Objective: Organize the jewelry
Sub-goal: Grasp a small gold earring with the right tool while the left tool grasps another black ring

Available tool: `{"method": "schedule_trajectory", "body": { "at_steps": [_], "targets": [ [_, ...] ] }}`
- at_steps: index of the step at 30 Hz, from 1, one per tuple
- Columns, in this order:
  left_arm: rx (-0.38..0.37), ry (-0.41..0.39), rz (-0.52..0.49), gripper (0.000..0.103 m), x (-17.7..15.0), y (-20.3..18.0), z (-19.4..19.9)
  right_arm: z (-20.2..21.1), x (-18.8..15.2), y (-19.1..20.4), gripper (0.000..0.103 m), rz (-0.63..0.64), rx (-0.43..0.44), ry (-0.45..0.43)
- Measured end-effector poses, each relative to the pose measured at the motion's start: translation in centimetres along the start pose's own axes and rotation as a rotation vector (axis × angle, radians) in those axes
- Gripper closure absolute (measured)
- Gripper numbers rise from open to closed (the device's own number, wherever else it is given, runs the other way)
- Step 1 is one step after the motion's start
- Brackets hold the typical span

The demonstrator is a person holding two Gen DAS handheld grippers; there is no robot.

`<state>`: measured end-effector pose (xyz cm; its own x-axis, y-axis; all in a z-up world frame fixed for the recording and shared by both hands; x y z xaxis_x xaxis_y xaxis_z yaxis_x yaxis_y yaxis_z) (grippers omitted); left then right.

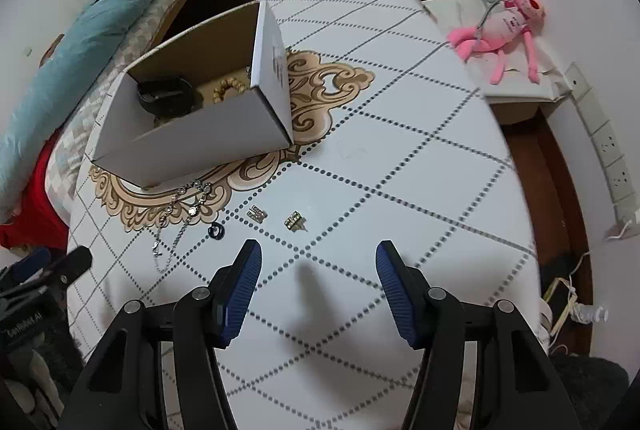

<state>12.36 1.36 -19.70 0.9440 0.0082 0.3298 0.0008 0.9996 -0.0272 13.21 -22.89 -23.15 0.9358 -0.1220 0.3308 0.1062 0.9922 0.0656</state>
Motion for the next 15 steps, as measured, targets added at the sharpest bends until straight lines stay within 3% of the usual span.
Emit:
{"method": "schedule_trajectory", "body": {
  "at_steps": [5,11,15],
  "targets": [
    [0.006,0.017,-0.015,0.001,0.0,-0.5,-1.0,-1.5,0.7,1.5,0.047,0.030,-0.004,-0.012],
    [0.001,0.022,-0.040,0.001,0.4,-1.5,-1.5,-2.6,0.6,3.3,0.091,0.119,-0.075,-0.044],
    [-0.021,0.017,-0.067,0.001,0.7,-3.0,-1.6,-2.5,0.6,3.0,0.095,0.093,-0.053,-0.054]
  ]
}}
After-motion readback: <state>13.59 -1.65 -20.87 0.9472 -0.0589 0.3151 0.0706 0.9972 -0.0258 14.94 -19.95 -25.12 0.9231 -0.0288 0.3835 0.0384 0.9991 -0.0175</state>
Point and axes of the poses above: each gripper's, at about its wrist camera, not at the fingertips, and z roughly against the way its jaws point, y to its left, x to its top, the point moved 6 cm from there along -z, roughly the way its jaws point, and after that the axes turned 7 degrees about -x, right-handed, at the moved point
